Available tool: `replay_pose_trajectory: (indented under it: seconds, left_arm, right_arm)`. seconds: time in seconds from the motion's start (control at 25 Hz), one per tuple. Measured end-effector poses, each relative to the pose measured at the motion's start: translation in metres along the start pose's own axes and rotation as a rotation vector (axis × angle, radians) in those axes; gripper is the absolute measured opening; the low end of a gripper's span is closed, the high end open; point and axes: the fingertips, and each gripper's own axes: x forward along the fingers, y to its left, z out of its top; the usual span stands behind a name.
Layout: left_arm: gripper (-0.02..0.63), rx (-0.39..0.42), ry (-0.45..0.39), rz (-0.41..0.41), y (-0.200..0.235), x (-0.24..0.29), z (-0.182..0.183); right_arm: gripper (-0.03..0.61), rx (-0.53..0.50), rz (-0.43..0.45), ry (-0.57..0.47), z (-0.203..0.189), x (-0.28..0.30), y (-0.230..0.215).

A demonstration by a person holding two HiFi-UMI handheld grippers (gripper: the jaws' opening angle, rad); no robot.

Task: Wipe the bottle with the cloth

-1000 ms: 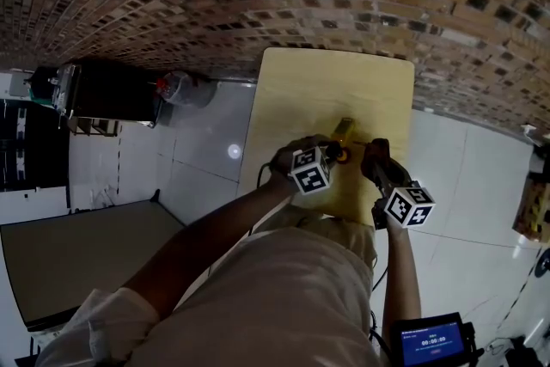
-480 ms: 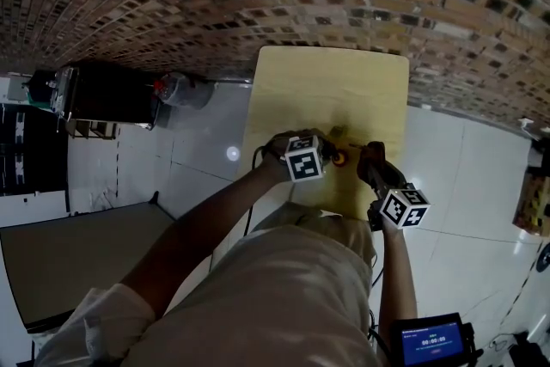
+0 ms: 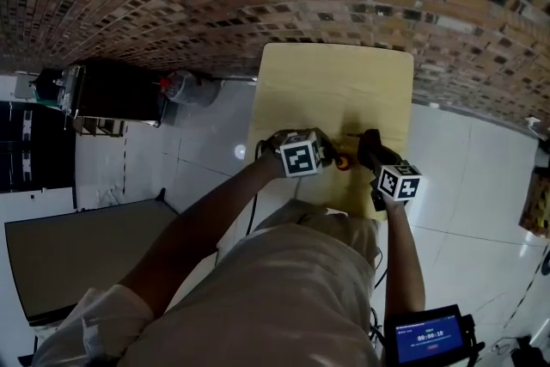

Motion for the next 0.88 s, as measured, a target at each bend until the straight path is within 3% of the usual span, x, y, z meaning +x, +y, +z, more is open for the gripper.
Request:
replay_pose_trajectory:
  seconds: [0.24, 0.6, 0.76, 0.88]
  left_arm:
    - [0.169, -0.063, -0.025, 0.058, 0.006, -0.012, -0.008]
    - [0.169, -0.128, -0.062, 0.086, 0.004, -0.018, -0.003]
    - [0.206, -0.093, -0.055, 0.078, 0.0, -0.009, 0.001]
    - [0.25, 0.003, -0.034, 0.117, 0.001, -0.009, 0.007]
  right_arm:
    - [0.095, -0.057, 0.048, 0.034, 0.0, 0.013, 0.019]
    - [0.095, -0.018, 0.052, -0.027, -0.026, -0.028, 0.041]
    - [0.095, 0.03, 0.037, -0.032, -0.046, -0.031, 0.039]
    - [0.095, 0.063, 0.024, -0.041, -0.053, -0.031, 0.033]
